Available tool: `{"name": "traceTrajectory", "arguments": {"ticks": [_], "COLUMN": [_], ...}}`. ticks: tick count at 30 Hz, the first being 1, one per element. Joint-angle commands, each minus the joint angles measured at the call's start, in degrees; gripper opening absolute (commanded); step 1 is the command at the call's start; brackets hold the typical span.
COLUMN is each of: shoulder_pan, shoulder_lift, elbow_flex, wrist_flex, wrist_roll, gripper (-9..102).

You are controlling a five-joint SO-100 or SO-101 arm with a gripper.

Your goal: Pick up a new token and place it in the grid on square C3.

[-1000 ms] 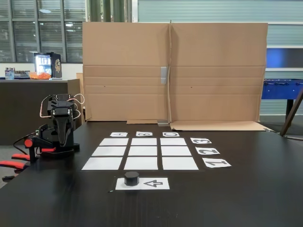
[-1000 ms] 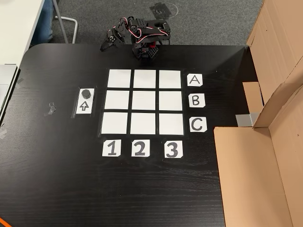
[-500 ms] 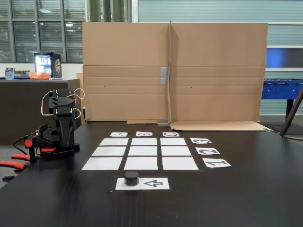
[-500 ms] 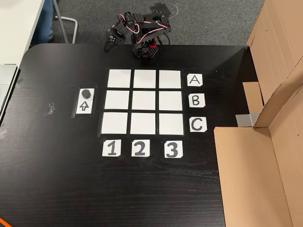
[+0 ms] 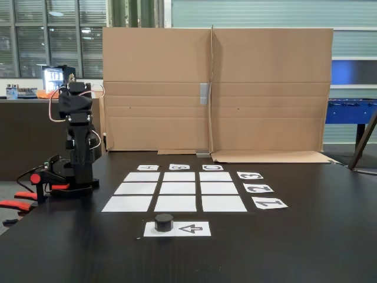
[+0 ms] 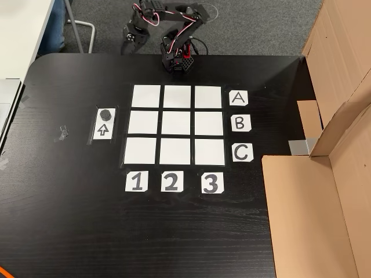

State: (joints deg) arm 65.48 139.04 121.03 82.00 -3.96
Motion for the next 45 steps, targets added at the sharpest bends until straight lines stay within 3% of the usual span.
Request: {"name": "traceTrajectory", "arguments": {"ticks": [1,8,18,21,25,45], "shoulder_pan": [-1.23,-4.57,-7.65,-8.70,-10.20,-14.50], "shoulder_lift": [-5.01,-15.29,-33.05,-37.88,-42.98,-64.51], "elbow_flex": [-5.80,-12.66,-31.90,-35.68,-38.58,-60.12], "wrist_flex": [1.32,1.76,9.40,11.60,12.83,14.94], "wrist_roll": [-0.26,-0.26,-0.09,-0.09,-0.09,2.02], "gripper": [23,30,33,41,45,48]}}
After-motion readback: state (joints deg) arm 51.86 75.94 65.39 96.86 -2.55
